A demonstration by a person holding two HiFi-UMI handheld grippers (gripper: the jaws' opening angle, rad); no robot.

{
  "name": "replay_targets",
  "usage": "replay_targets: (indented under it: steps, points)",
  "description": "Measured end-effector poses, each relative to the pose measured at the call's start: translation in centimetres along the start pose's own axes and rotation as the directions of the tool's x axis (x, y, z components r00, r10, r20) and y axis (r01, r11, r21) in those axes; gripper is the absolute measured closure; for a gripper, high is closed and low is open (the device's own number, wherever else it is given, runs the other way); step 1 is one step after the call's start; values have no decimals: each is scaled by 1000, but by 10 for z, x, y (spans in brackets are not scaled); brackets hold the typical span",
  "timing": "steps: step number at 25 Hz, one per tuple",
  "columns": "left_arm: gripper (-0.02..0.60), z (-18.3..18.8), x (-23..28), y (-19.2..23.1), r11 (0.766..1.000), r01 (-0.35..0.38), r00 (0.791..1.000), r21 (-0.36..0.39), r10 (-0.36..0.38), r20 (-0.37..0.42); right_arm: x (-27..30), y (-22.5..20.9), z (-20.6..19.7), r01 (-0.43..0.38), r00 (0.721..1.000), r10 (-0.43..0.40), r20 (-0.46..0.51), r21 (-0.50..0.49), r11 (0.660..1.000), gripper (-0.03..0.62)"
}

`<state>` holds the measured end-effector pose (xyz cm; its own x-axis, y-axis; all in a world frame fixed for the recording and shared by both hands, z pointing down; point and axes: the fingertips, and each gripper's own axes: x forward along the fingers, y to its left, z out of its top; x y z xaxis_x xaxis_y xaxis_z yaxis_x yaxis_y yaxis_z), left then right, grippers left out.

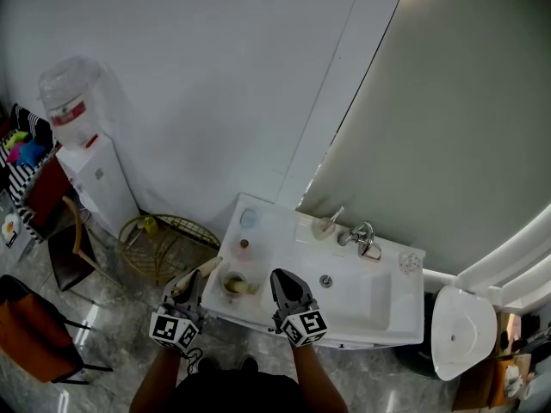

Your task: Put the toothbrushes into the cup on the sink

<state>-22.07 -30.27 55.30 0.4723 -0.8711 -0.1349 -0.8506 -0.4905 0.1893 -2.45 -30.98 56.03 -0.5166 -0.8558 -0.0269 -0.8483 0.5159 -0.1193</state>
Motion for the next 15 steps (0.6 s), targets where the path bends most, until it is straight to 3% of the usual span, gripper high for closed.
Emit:
replay_targets:
  steps: [15]
  points:
    - [548,-4,-2,-8,1000,14,1000,-16,-14,-14,-5,19,-1,-66,998,66,-4,-28,997,566]
